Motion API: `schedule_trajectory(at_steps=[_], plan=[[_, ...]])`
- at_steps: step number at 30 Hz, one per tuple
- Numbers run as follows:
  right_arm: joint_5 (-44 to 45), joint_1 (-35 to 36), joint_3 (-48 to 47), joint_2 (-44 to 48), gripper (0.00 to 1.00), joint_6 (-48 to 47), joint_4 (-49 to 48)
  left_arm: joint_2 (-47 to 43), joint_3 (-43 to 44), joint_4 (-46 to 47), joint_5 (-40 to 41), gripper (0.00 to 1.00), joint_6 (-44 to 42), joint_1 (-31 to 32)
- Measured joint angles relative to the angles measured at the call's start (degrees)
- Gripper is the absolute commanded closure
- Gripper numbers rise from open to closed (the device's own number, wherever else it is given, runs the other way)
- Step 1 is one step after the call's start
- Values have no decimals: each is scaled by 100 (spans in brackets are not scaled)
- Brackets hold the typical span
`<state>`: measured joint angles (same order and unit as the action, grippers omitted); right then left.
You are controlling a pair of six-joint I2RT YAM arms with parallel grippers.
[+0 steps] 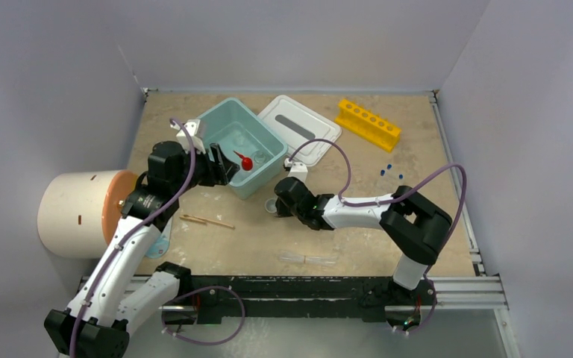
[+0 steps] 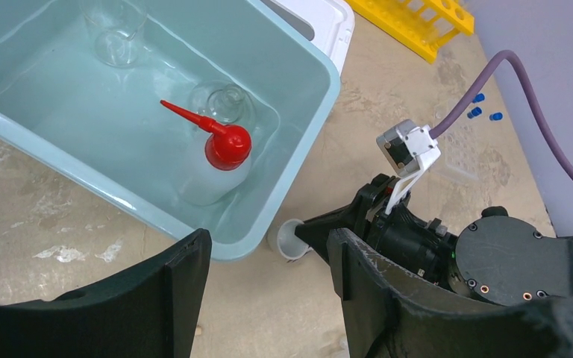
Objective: Organize the chemistry lab equipment
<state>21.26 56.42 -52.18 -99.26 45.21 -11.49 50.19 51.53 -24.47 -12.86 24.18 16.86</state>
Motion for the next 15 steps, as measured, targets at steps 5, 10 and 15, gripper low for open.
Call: schedule_trajectory(at_steps=[5, 10, 15], plan=[[-37, -20, -4, 0, 100, 17, 2, 0, 0, 0, 7, 40, 0, 15], [-109, -22, -2, 11, 100, 20, 4, -2, -2, 0, 7, 40, -4, 55], [-140, -22, 37, 278, 100, 15, 83, -2, -2, -2, 4, 40, -79, 153]])
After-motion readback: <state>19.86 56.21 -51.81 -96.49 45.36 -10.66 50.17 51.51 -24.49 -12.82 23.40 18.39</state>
